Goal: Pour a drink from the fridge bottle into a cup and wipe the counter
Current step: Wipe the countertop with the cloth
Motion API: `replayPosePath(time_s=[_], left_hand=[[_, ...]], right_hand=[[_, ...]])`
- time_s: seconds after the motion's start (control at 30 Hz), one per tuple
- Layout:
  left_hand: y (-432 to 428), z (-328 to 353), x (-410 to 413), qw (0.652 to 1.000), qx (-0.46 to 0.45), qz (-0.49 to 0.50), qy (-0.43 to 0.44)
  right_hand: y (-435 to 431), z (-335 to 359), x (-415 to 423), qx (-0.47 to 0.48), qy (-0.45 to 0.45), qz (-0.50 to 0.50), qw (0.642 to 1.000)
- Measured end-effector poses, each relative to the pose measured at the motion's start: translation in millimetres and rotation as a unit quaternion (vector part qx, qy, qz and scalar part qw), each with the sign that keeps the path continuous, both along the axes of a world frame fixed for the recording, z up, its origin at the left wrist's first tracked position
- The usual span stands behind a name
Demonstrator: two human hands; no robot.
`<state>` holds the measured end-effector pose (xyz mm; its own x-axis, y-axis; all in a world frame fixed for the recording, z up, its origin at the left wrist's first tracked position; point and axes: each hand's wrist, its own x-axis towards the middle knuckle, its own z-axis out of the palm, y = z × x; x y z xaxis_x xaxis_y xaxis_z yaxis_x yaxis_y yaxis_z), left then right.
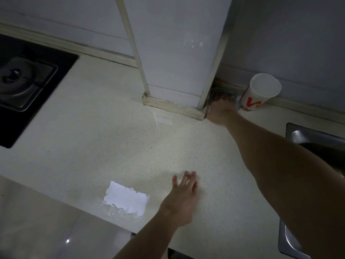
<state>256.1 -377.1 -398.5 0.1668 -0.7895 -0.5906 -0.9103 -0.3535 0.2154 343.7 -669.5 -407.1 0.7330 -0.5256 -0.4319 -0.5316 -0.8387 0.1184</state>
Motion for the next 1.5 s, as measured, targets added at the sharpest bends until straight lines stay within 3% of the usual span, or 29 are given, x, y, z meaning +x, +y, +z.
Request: replayPosePath(time_s=[0.13, 0.3, 0.57, 0.93, 1.13, 1.5], left_hand=[[2, -6, -4, 1.0, -0.009, 0.007, -0.012], [2, -7, -2, 0.999, -0.026, 0.031, 0.017], [15, -5, 10, 0.994, -0.047, 0.048, 0.086], [180, 6, -6, 0.996, -0.073, 0.046, 0.001], [240, 6, 7, 0.997, -0.066, 0.035, -0.008], [242, 18, 21, 0.995, -0.101, 0.023, 0.012]], right_hand=[[4, 2, -3, -0.019, -0.015, 0.007, 1.0], [24, -1, -23, 0.025, -0.016, -0.014, 0.999], [120, 3, -93, 0.054, 0.039, -0.01, 0.998], [311, 9, -200, 0.066, 0.046, -0.044, 0.996], [398, 6, -200, 0.077, 0.029, -0.077, 0.994], [439, 16, -170, 0.064, 0.046, -0.13, 0.988]])
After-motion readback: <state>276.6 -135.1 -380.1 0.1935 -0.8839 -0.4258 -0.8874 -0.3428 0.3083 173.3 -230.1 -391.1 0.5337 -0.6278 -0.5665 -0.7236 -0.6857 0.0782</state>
